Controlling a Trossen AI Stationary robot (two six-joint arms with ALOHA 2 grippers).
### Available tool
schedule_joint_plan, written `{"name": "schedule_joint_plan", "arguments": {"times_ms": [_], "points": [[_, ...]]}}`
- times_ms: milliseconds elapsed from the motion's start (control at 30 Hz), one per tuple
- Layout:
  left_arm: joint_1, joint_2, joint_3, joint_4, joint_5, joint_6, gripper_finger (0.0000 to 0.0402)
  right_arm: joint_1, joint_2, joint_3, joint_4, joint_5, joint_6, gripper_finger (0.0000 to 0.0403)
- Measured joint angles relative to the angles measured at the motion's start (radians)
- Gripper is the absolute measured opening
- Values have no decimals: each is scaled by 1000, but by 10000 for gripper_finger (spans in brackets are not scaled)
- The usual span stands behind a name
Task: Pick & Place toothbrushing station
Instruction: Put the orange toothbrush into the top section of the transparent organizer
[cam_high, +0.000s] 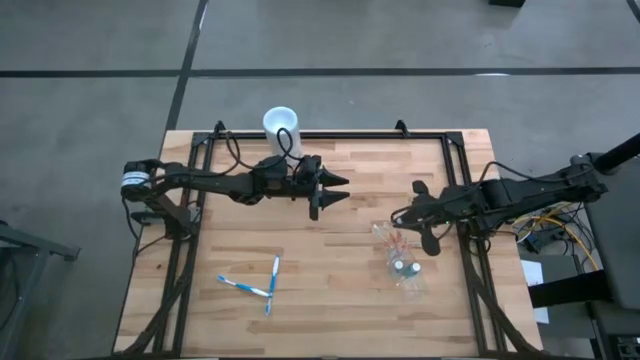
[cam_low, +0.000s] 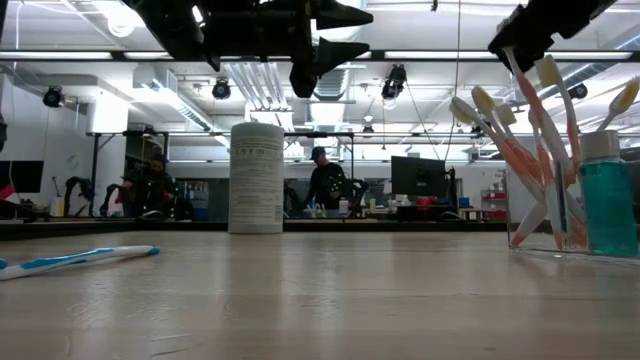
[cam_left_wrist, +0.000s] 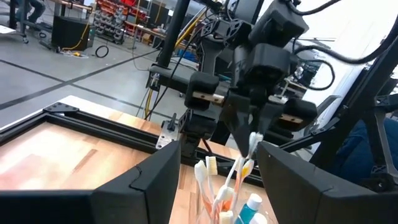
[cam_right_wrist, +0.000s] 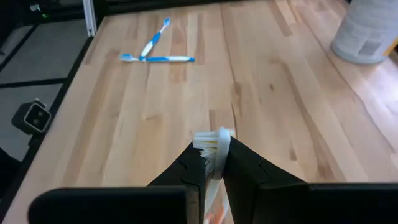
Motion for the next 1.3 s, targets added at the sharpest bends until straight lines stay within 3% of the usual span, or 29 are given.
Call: {"name": "schedule_joint_plan", "arguments": {"times_ms": [433, 1300], "points": [[0, 0, 0, -6, 0, 0, 218, 0, -2, -95, 55, -119, -7, 34], [0, 0, 0, -5, 0, 0, 218, 0, 3, -145, 106, -122, 26, 34]]}}
